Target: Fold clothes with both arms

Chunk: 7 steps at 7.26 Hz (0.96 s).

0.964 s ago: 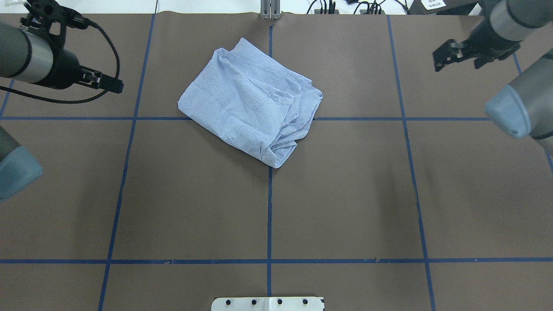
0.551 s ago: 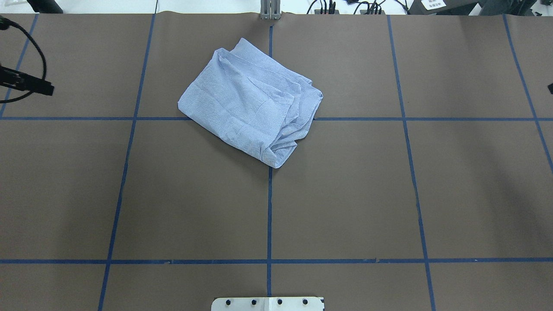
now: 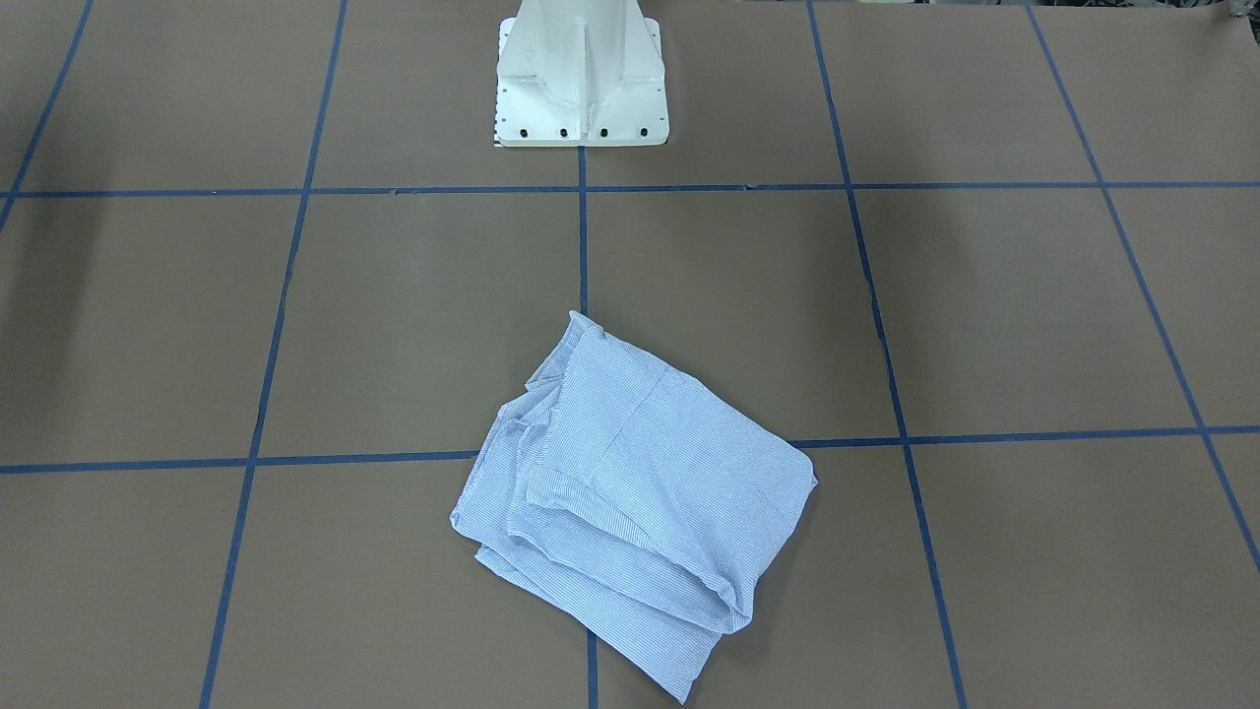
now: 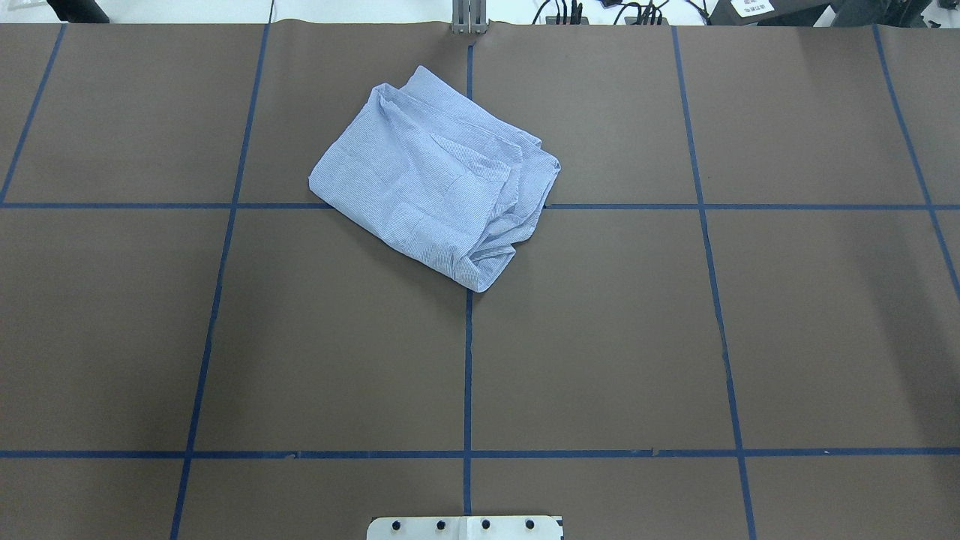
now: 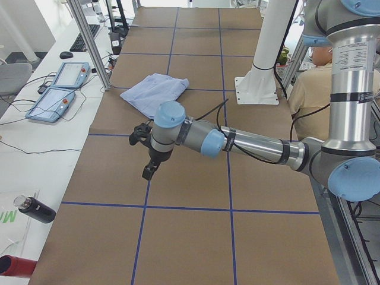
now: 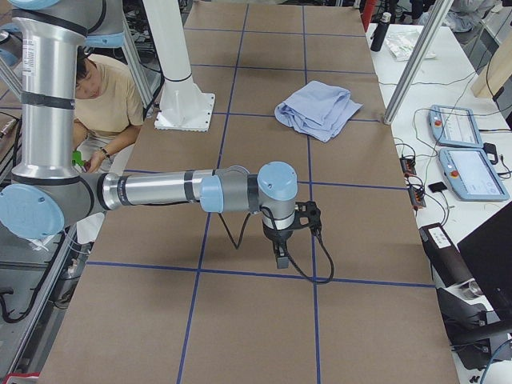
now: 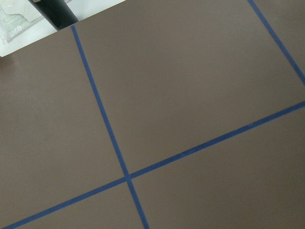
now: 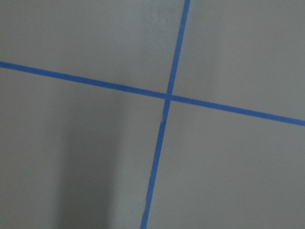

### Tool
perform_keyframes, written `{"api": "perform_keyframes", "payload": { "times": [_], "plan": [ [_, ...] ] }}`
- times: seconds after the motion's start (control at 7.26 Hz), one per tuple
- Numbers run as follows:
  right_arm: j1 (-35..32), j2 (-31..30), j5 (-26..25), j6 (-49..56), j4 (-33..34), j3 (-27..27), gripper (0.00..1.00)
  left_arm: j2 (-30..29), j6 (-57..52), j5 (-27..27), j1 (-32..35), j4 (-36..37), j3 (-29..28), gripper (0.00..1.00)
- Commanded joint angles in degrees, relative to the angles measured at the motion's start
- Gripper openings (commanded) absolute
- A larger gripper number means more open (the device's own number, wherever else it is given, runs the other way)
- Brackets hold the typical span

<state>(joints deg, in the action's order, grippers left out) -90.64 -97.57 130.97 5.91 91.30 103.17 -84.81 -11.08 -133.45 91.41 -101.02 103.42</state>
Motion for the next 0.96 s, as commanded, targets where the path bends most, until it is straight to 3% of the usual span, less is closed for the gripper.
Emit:
{"api": "perform_keyframes", "payload": {
  "times": [0.0, 0.83],
  "plan": [
    [-0.15, -0.69, -0.28, -0.02, -0.07, -1.65, 1.00, 2.54, -0.02, -1.11, 2.99, 0.64, -4.78, 1.00],
    [3.36, 2.03, 0.07, -7.49, 5.29, -0.08, 1.00, 6.41, 0.97, -1.11, 2.99, 1.26, -4.54, 1.00]
  ]
}}
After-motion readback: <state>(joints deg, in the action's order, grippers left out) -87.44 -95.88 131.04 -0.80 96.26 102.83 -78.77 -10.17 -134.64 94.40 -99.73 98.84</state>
